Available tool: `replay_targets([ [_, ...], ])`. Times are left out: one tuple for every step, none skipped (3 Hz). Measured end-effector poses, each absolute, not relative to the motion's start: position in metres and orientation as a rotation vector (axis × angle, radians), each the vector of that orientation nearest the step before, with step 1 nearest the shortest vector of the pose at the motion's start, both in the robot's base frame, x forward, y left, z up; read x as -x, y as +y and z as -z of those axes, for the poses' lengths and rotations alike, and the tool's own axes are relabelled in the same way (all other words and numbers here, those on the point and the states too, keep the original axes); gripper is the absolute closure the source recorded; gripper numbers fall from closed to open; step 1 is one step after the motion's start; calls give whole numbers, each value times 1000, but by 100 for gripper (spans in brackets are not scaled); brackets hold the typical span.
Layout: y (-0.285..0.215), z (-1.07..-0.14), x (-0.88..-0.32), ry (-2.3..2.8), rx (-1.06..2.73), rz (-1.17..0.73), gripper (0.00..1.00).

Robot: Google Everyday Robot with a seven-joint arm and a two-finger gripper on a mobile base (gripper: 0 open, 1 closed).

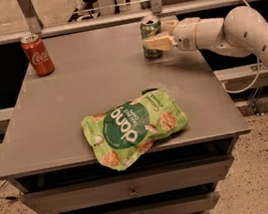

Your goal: Knock green can over

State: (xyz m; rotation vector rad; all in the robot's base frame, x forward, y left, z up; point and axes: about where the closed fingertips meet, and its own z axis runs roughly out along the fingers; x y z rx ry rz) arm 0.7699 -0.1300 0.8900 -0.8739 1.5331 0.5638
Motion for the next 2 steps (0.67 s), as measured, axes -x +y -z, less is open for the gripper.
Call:
replay_targets([
  [-136,-901,-773,1531,894,-561,95],
  [-146,-921,-774,1533,964,-528,100],
])
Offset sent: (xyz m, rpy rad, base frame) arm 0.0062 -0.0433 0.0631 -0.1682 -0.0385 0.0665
